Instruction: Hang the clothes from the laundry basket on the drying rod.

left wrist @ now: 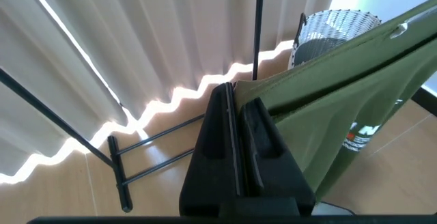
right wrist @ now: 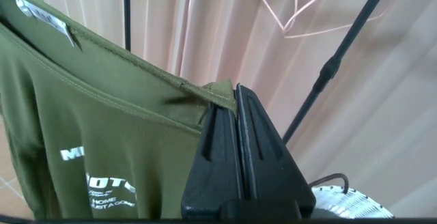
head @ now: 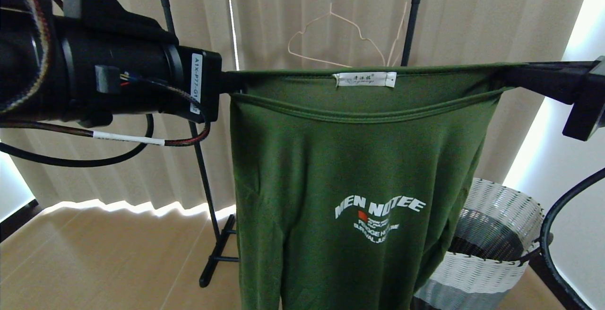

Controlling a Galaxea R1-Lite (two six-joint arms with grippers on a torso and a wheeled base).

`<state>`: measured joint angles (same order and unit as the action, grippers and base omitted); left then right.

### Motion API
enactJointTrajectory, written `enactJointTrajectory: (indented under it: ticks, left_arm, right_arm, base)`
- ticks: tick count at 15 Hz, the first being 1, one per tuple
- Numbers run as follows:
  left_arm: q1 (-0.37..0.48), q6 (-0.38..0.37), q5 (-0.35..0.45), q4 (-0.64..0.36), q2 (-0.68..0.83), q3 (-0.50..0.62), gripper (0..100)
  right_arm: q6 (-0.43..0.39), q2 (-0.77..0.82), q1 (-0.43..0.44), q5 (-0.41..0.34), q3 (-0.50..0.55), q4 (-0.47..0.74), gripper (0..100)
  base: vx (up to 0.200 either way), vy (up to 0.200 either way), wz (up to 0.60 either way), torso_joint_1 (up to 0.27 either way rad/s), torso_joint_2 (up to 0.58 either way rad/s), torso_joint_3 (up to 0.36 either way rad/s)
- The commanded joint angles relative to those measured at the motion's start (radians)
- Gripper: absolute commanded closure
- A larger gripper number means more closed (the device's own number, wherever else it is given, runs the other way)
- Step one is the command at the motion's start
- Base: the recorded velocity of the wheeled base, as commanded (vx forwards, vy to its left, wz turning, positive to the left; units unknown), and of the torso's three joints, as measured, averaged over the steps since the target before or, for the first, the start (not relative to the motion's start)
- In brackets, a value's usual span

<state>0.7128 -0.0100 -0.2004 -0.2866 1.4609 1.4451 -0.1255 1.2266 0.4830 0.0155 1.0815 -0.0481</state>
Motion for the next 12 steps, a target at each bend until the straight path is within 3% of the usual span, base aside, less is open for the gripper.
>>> enactJointTrajectory:
  ticks: [1,2,6,12]
  left_arm:
    - [0.002,-0.001,0.001,0.001,-0.008,0.001,100]
    - [0.001,-0.001,0.001,0.001,-0.008,0.001,100]
    - [-0.016,-0.002,-0.005,0.023,-0.007,-0.012,100]
    - [-0.039,0.021,-0.117,0.023,0.006,-0.025,100]
  right_arm:
    - [-0.002,0.001,0.000,0.001,-0.008,-0.001,100]
    - [-0.002,0.001,0.000,0.001,-0.006,-0.001,0]
    - [-0.003,-0.009,0.002,-0.002,-0.038,-0.004,0]
    - [0.000,-0.019,0.043,-0.012,-0.066,-0.019,0]
  base:
    - [0.000,0.000,0.00,0.000,0.00,0.000]
    - [0.000,0.000,0.00,0.000,0.00,0.000]
    - [0.000,0.000,0.00,0.000,0.00,0.000]
    - [0.000,0.000,0.00,0.000,0.00,0.000]
